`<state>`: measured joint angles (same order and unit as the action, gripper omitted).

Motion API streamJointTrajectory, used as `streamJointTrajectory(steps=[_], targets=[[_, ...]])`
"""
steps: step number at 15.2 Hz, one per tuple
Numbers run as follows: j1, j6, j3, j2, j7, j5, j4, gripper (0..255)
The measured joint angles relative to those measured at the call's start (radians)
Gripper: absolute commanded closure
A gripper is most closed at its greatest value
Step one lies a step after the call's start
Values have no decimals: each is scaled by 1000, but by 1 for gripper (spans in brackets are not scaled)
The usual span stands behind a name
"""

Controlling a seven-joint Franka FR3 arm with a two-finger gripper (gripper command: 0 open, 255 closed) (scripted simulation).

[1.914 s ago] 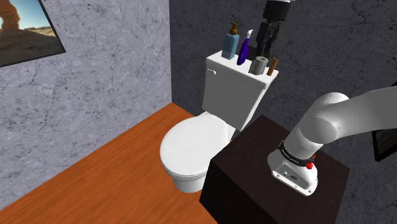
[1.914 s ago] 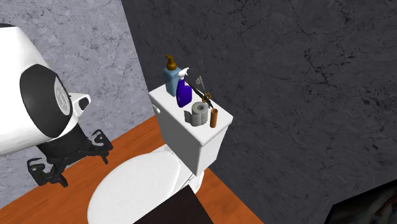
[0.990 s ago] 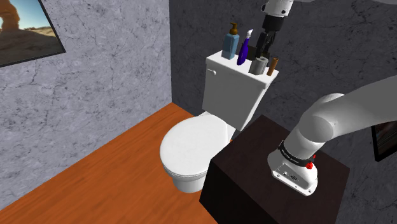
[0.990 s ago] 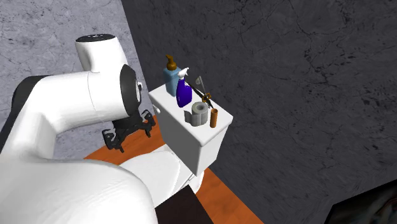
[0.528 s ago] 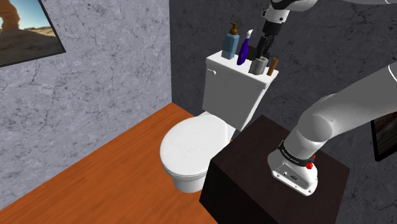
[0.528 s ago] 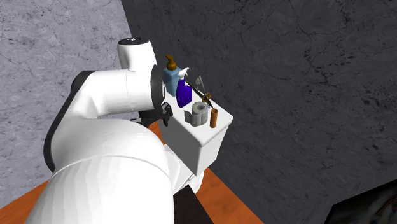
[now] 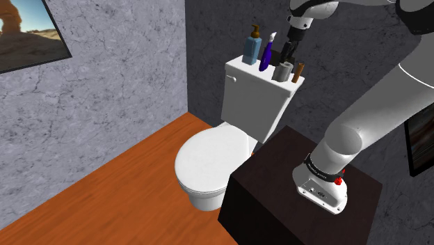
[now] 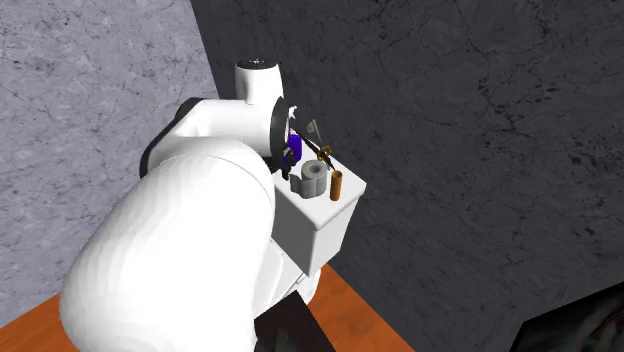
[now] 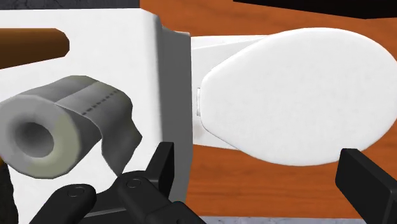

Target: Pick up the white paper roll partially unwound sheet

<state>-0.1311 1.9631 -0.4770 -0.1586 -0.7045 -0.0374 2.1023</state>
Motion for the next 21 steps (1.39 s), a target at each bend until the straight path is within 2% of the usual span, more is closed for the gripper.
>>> streamJointTrajectory(steps=[5,10,18,19,21], targets=[[-28,54,-57,190,-130,98,-137,0],[-86,70,-77,365,-244,207,-287,0],[-100,156,-70,414,-277,245,-246,0],[-100,159,-69,417,-279,247,-246,255],[-103,165,-71,416,-280,247,-249,255]])
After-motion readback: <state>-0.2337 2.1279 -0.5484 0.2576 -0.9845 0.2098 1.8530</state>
